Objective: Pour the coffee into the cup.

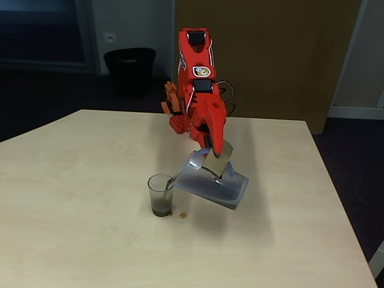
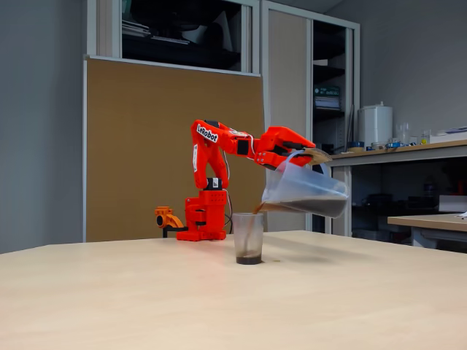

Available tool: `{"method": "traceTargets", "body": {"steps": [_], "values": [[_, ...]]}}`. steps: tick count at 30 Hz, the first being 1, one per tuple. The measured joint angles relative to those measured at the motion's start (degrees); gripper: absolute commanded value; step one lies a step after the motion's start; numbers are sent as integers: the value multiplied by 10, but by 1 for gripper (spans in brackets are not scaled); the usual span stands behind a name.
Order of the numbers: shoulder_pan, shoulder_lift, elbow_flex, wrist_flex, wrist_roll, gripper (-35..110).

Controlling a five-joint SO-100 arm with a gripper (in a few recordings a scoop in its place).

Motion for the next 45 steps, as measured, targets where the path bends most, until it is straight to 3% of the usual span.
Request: {"method": "traceTargets", "body": {"steps": [45], "values": [[9, 16, 9, -10, 39, 0]]}}
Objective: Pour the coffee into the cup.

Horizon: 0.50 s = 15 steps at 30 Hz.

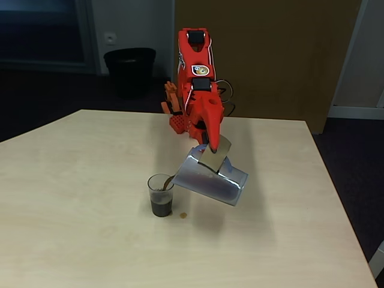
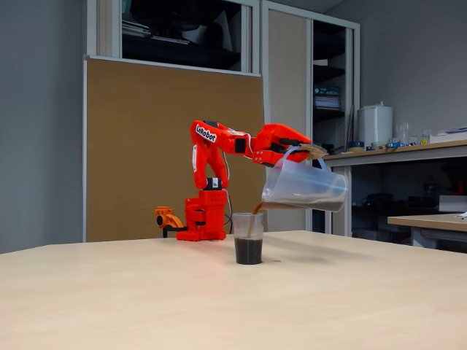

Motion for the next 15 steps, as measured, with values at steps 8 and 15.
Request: {"method": "traceTargets", "body": {"steps": [8, 15], "values": [[1, 0, 0, -11, 10, 0], [0, 0, 0, -12, 10, 0]]}}
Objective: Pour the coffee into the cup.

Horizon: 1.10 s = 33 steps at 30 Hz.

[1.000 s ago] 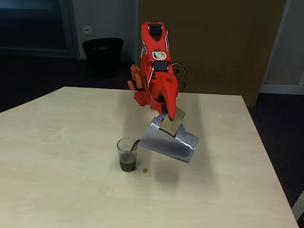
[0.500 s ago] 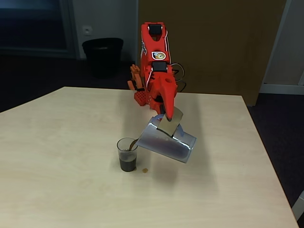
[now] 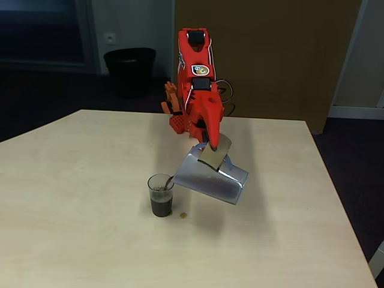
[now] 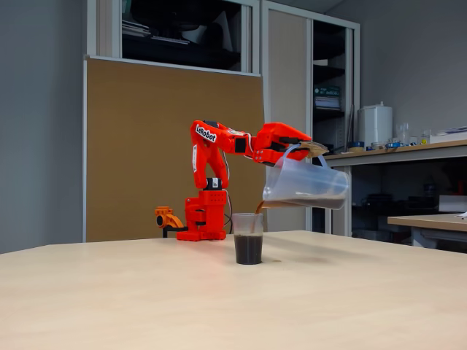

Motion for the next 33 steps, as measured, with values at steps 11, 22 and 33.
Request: {"method": "traceTargets", "body": {"steps": [11, 22, 33], "values": [[0, 1, 9, 0, -1, 0], [0, 1, 9, 0, -3, 0], [-2, 11, 19, 31, -142, 0]]}}
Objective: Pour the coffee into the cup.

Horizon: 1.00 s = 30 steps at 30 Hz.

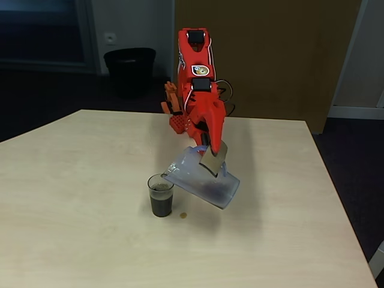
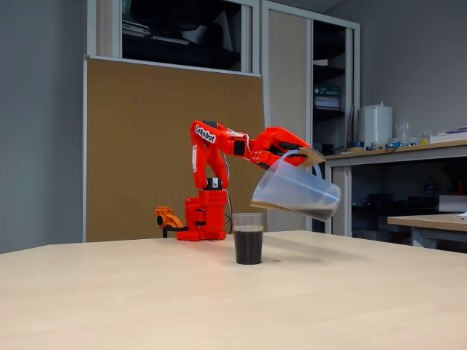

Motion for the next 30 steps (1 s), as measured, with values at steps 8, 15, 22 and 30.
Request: {"method": "traceTargets", "body": {"steps": [8, 15, 22, 30], "values": [[-12, 0, -7, 50, -62, 0], [-36, -42, -100, 124, -104, 0], [-85, -144, -223, 209, -283, 0], [-138, -304, -315, 243, -561, 0]]}}
